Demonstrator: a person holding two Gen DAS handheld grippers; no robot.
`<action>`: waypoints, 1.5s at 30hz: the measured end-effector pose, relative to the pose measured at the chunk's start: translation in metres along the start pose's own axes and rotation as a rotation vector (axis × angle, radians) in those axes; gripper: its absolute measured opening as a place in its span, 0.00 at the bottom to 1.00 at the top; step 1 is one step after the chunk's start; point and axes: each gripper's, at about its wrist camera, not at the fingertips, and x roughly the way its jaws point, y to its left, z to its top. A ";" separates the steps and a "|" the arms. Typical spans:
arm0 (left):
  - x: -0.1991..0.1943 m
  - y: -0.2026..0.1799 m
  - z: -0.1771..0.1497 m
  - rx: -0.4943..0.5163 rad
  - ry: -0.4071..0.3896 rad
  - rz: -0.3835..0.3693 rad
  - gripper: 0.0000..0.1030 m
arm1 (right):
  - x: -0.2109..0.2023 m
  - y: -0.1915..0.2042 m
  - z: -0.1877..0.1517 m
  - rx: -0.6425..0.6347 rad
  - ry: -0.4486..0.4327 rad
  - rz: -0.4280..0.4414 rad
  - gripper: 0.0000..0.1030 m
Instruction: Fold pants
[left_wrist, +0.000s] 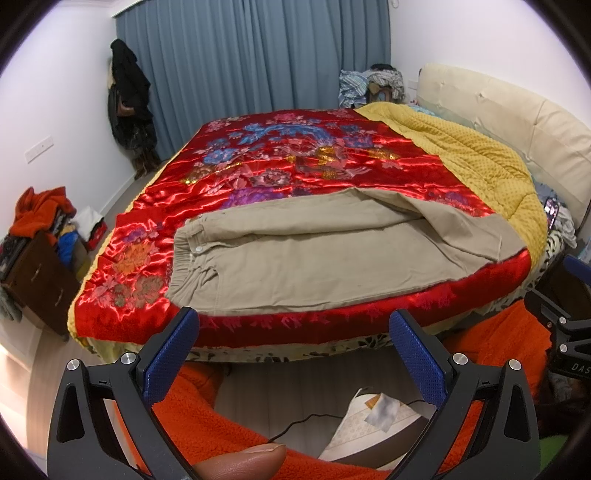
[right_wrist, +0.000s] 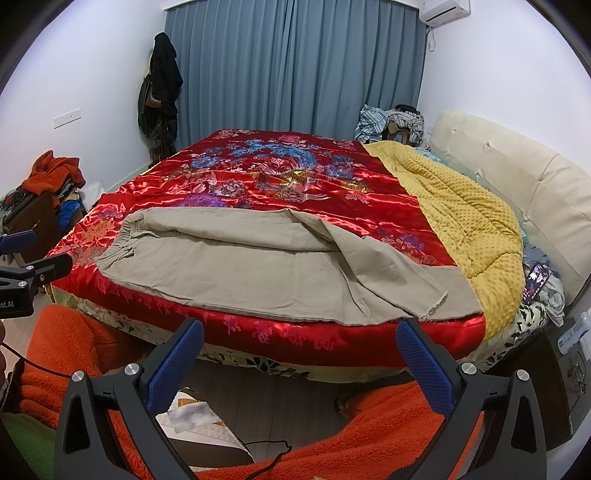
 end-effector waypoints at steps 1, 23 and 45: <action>0.000 0.000 0.000 0.000 0.000 0.000 1.00 | 0.000 0.000 0.000 0.000 0.000 0.000 1.00; 0.000 -0.001 0.001 0.000 0.001 0.001 1.00 | 0.001 0.003 -0.001 0.000 0.005 0.003 1.00; 0.000 -0.001 0.002 0.001 0.003 0.001 1.00 | 0.001 0.001 0.001 0.000 0.007 0.003 1.00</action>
